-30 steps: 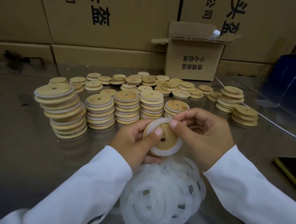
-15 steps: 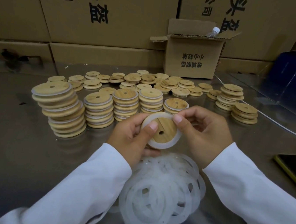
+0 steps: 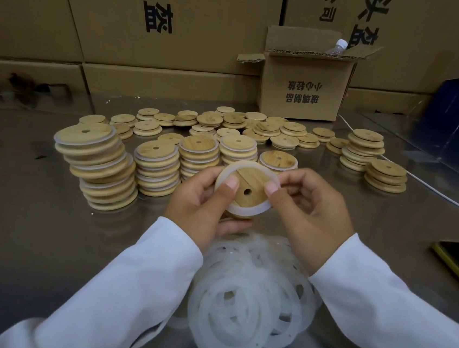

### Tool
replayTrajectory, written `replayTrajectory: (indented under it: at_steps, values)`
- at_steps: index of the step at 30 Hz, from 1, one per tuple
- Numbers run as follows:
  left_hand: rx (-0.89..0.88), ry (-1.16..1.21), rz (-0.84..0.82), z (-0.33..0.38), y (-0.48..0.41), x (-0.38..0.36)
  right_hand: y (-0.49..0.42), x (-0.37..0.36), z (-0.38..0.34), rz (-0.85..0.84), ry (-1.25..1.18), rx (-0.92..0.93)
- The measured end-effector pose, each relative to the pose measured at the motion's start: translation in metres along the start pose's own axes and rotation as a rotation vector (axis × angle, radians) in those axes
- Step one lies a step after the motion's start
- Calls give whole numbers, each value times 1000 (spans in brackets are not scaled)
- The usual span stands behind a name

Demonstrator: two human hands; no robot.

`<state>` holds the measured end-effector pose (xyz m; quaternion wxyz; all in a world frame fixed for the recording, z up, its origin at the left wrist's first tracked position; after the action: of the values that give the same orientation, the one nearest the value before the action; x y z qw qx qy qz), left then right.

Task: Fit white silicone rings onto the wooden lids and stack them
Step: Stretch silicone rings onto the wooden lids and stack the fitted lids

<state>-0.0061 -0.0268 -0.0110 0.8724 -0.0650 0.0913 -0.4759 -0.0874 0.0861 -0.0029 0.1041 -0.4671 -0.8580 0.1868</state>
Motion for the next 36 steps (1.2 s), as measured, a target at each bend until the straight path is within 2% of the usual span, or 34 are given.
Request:
replayTrajectory:
  at_steps: [5,13,26,31,36]
  values:
    - [64,80,-70,-2,0,-1,-4,0,5,125,-76,-77]
    - [31,-126,-34,-8,-1,3,-3,5,1,-63,197,118]
    - [-27,-238,-6,-5,-4,8,-12,8,-3,-141,-47,-101]
    - [22,-104,-1,-4,-7,10,-15,10,-6,-157,-71,-121]
    - [54,-10,-5,-4,-6,11,-12,10,-11,-169,27,-40]
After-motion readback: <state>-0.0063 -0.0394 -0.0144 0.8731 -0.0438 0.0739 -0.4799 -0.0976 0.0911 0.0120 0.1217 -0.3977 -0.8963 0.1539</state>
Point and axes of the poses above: each hand's wrist, its own y-axis away from the middle knuckle, its own x-axis out of the back of the hand, z = x × y, the point moved 1 cm from there along -y, towards the middle knuckle, and after that the axes turned 11 degrees about -y, right-handed, at the moved point
